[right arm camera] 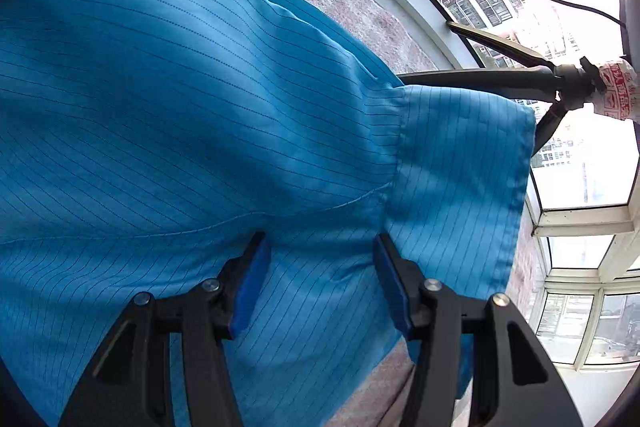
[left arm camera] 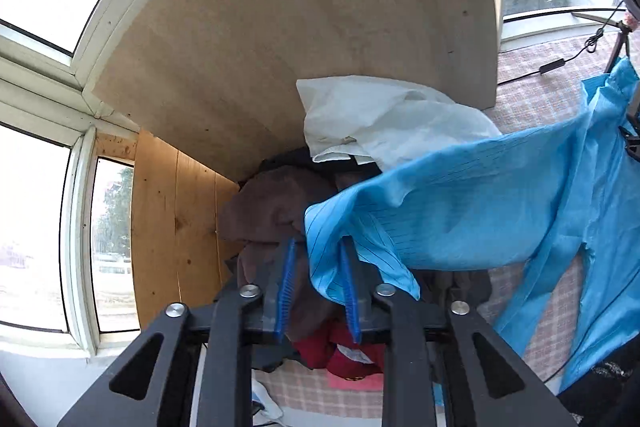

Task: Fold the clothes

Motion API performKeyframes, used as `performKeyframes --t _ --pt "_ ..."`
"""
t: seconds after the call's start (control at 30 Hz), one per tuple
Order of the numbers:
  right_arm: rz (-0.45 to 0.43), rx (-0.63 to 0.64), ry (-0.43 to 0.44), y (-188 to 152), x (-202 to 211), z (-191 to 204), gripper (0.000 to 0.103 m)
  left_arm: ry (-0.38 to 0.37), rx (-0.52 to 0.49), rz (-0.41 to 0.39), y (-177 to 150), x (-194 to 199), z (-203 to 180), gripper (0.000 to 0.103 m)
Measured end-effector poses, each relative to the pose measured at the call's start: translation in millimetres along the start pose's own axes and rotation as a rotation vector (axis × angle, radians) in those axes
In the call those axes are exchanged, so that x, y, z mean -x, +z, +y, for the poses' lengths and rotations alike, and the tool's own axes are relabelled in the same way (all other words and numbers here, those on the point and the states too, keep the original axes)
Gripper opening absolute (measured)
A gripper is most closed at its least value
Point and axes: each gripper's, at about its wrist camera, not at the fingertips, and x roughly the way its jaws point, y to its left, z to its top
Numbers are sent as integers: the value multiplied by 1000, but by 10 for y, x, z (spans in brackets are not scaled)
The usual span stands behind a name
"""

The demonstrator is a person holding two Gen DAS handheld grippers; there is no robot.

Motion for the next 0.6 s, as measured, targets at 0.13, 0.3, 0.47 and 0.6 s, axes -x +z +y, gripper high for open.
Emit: performKeyframes --t 0.13,0.3,0.47,0.6 --pt "-1 29 -37 9 -1 55 53 110 55 114 352 -800 240 36" --pt "5 25 -37 21 -13 43 53 -18 94 9 110 -657 335 40" --pt "15 20 -55 31 -10 65 53 -125 66 -8 -611 -591 109 42" --pt "26 45 -81 48 -8 113 53 -140 2 10 -1019 -689 -289 43"
